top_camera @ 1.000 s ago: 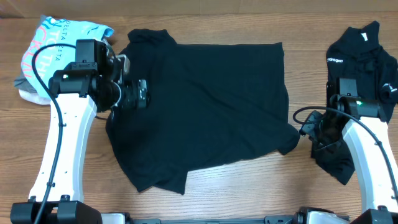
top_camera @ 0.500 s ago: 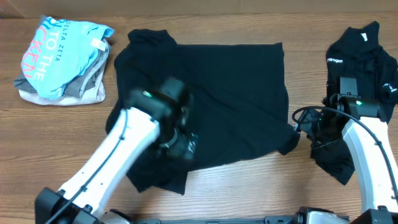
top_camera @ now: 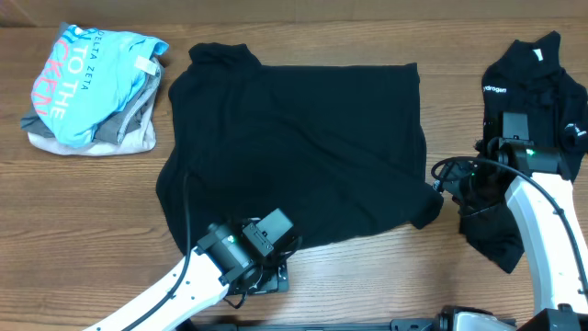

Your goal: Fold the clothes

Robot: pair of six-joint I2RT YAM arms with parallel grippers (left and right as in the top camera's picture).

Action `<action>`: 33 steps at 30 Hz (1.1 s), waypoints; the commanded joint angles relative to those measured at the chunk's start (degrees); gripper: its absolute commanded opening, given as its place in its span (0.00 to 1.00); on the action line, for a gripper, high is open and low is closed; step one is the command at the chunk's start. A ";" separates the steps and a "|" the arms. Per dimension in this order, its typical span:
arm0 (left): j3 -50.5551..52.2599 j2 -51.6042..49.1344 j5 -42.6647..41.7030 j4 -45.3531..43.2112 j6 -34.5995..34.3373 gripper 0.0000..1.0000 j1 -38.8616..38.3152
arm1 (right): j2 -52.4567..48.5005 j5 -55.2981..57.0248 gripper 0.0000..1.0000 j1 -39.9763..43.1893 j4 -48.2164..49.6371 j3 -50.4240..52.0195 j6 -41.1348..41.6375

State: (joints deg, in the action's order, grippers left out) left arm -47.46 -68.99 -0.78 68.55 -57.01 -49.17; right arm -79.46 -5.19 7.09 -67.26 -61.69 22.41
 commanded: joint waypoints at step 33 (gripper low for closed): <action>19.26 -7.34 14.69 -25.68 -25.94 0.04 -0.24 | -0.13 -0.50 0.72 0.09 0.76 -0.63 -0.35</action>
State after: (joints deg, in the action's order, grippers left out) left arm -29.19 -74.87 15.25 41.08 -85.45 -49.17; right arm -79.46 -5.58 7.09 -66.87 -61.69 22.24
